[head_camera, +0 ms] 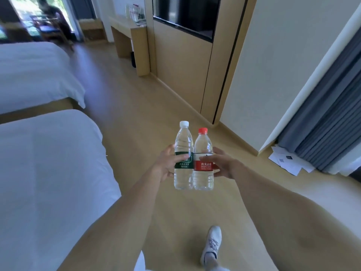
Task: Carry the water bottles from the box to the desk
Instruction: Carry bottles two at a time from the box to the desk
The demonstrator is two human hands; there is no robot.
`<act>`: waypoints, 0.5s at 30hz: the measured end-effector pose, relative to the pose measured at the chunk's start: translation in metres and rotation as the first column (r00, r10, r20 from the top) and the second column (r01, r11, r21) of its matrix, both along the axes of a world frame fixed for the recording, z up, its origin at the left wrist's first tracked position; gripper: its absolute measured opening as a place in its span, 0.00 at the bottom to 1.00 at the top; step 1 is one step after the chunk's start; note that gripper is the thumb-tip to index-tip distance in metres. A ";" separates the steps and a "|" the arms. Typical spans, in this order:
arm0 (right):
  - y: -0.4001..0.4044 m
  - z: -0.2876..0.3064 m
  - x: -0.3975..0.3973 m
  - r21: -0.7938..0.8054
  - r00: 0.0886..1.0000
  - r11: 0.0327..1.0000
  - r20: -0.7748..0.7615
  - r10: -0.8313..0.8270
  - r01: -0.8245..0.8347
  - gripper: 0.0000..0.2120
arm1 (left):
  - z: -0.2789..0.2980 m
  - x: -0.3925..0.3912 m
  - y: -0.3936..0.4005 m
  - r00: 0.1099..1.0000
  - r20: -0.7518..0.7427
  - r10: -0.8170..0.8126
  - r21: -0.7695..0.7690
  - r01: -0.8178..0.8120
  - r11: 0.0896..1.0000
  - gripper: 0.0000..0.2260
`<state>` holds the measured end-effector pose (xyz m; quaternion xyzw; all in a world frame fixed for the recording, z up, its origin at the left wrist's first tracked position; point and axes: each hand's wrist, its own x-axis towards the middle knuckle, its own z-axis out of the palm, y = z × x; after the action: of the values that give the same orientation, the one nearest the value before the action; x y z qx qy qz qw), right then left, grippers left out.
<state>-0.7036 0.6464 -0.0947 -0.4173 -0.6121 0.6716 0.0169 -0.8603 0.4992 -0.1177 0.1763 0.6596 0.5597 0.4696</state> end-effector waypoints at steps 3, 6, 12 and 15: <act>0.036 -0.005 -0.052 0.001 0.997 0.997 -0.014 0.078 -0.078 0.23 | 0.001 -0.039 0.024 0.997 -0.024 0.071 -0.023 -0.071 0.997 0.21; 0.076 -0.015 -0.106 -0.017 0.984 0.984 -0.021 0.174 -0.175 0.22 | -0.002 -0.078 0.051 0.989 -0.043 0.144 -0.053 -0.146 0.988 0.22; 0.165 -0.026 -0.219 -0.063 0.944 0.942 -0.029 0.329 -0.331 0.24 | -0.001 -0.161 0.120 0.959 -0.030 0.281 -0.091 -0.282 0.955 0.19; 0.201 -0.026 -0.267 -0.088 0.933 0.929 -0.042 0.358 -0.361 0.25 | 0.003 -0.201 0.152 0.945 -0.021 0.326 -0.094 -0.327 0.941 0.19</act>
<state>-0.9710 0.8479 -0.1211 -0.2901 -0.6455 0.6965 -0.1183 -1.0615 0.6510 -0.1151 0.0434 0.7070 0.5971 0.3766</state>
